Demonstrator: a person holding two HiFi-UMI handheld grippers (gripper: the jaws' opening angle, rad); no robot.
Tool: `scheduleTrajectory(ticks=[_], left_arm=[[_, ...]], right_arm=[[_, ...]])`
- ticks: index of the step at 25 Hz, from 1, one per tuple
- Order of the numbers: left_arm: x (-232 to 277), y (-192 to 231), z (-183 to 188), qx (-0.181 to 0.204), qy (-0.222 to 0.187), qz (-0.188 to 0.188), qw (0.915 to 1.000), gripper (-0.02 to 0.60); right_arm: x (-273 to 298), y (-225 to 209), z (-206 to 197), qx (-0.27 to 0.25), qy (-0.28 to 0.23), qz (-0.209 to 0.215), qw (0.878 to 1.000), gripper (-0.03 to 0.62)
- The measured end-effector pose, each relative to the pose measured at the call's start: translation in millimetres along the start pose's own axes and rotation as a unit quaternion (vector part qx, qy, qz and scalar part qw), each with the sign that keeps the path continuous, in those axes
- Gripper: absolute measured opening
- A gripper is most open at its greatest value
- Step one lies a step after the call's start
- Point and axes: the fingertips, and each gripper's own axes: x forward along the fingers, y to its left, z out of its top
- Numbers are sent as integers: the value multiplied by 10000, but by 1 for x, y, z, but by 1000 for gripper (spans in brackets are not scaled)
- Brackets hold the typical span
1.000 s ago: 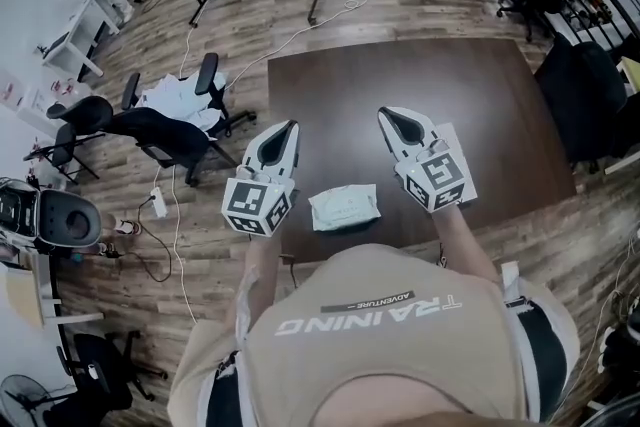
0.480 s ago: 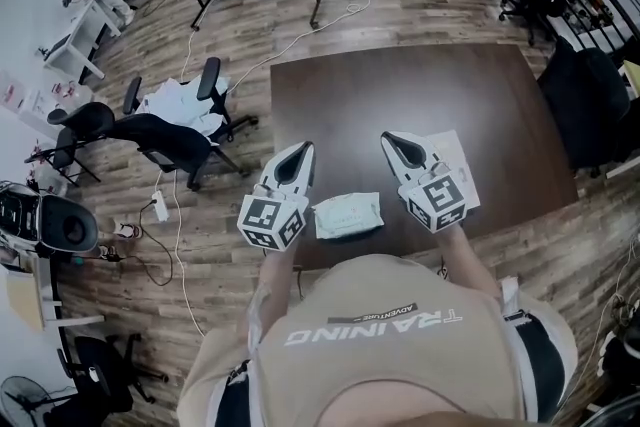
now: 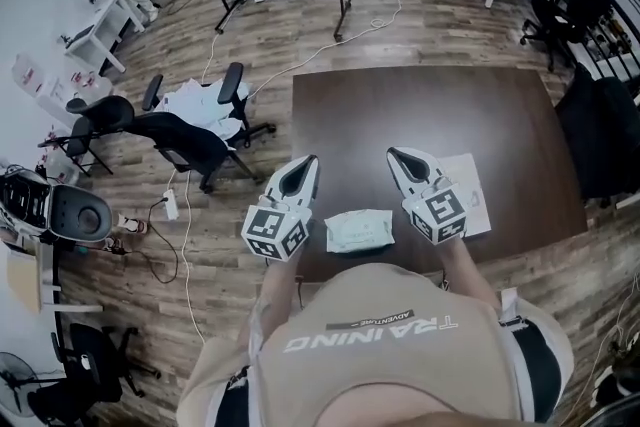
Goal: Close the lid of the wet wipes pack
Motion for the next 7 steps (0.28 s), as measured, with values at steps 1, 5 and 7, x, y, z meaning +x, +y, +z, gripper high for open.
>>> scheduleTrajectory(ticks=[1,5,7], left_arm=[[0,1,1,9,4,-2,10000,11],[2,1,6,45,-7,-32,10000,11],[3,1,8,40,-23,-18,10000,11]], right_arm=[[2,2,0,17,-5,17,10000,14],[7,-1,5,23,-60,42,10000,14],[8,-3,9,-40,-86,59,9999,14]])
